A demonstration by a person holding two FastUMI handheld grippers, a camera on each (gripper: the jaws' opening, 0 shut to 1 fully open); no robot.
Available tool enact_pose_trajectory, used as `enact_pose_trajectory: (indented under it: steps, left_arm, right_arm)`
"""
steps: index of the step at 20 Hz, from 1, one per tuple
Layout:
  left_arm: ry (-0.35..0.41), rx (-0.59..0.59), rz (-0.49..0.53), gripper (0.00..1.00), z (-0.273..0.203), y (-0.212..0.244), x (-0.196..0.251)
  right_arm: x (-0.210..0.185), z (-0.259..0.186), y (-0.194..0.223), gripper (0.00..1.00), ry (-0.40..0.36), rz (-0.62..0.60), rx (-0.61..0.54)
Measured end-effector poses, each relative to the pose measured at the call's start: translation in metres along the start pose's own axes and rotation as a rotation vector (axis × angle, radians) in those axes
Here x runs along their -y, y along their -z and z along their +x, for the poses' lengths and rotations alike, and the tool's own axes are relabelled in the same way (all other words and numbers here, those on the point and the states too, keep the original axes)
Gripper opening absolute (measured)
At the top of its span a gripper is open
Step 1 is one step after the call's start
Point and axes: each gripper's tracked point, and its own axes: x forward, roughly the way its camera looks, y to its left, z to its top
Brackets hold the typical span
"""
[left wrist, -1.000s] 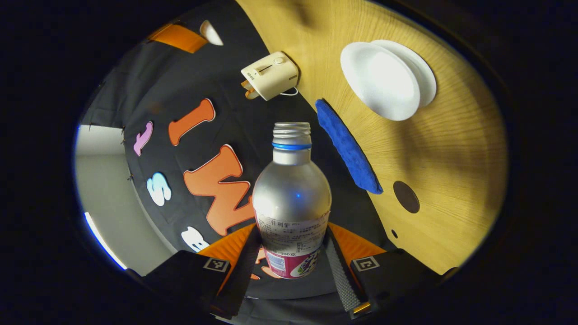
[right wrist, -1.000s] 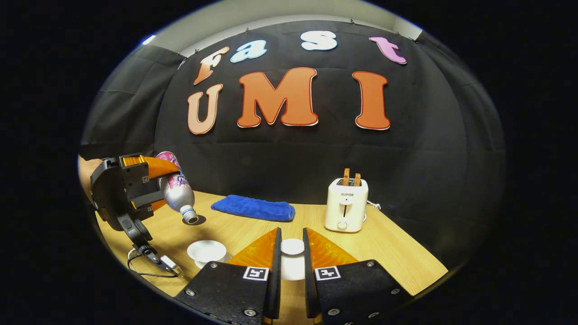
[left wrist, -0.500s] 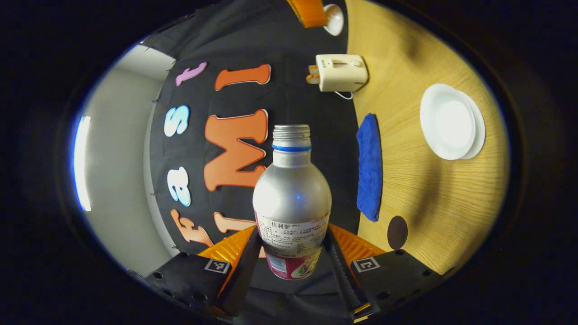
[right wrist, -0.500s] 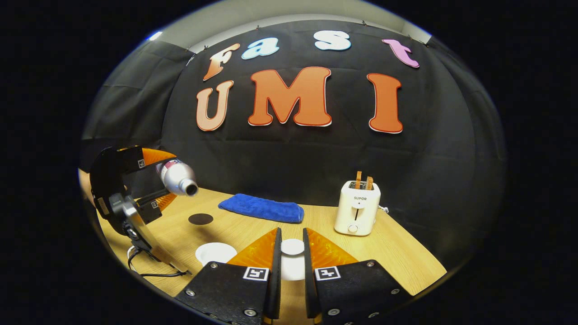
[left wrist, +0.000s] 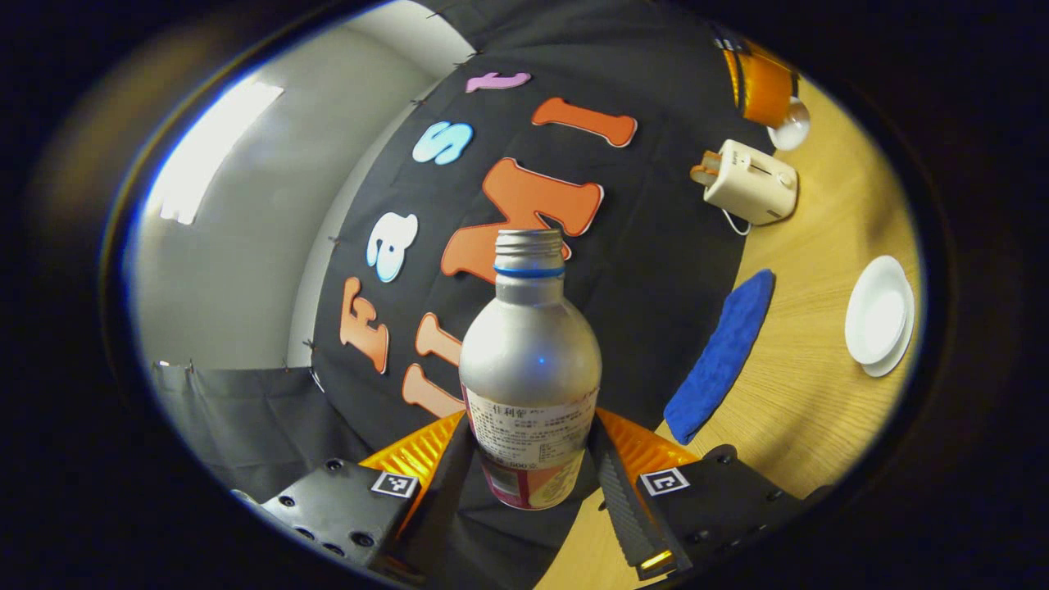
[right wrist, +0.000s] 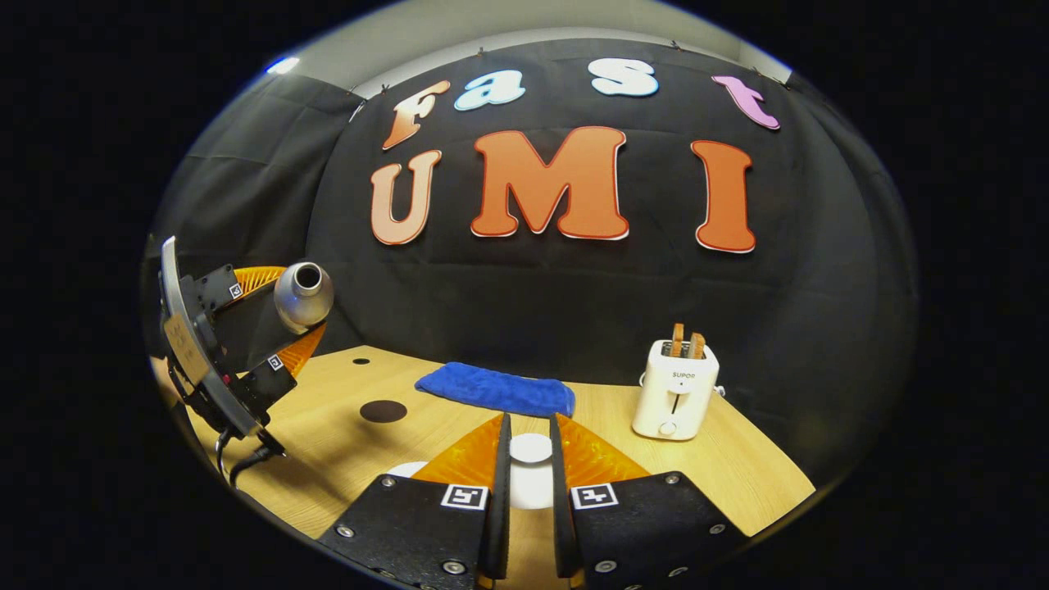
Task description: Open the teacup lid with one hand, grasp the water bottle and pour water into the teacup with the other hand; after pouring, place the water bottle on the coaster and then close the teacup lid.
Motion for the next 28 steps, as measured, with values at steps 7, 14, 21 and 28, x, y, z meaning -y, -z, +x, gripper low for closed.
enact_pose_trajectory:
  steps: [7, 14, 21, 28]
  left_arm:
    - [-0.065, -0.066, -0.346, 0.83, 0.006, 0.029, -0.024]
    - [-0.067, -0.141, -0.656, 0.82, 0.018, 0.055, -0.025]
    - [0.015, -0.276, -1.009, 0.83, 0.051, 0.089, 0.013]
    - [0.133, -0.397, -1.164, 0.80, 0.080, 0.121, 0.067]
  right_arm:
    - [-0.036, 0.014, -0.004, 0.23, -0.049, -0.020, -0.011]
    - [-0.060, 0.025, 0.002, 0.23, -0.087, -0.034, -0.035]
    - [-0.064, 0.028, 0.010, 0.23, -0.090, -0.045, -0.052]
    - [-0.060, 0.032, 0.023, 0.23, -0.083, -0.027, -0.080]
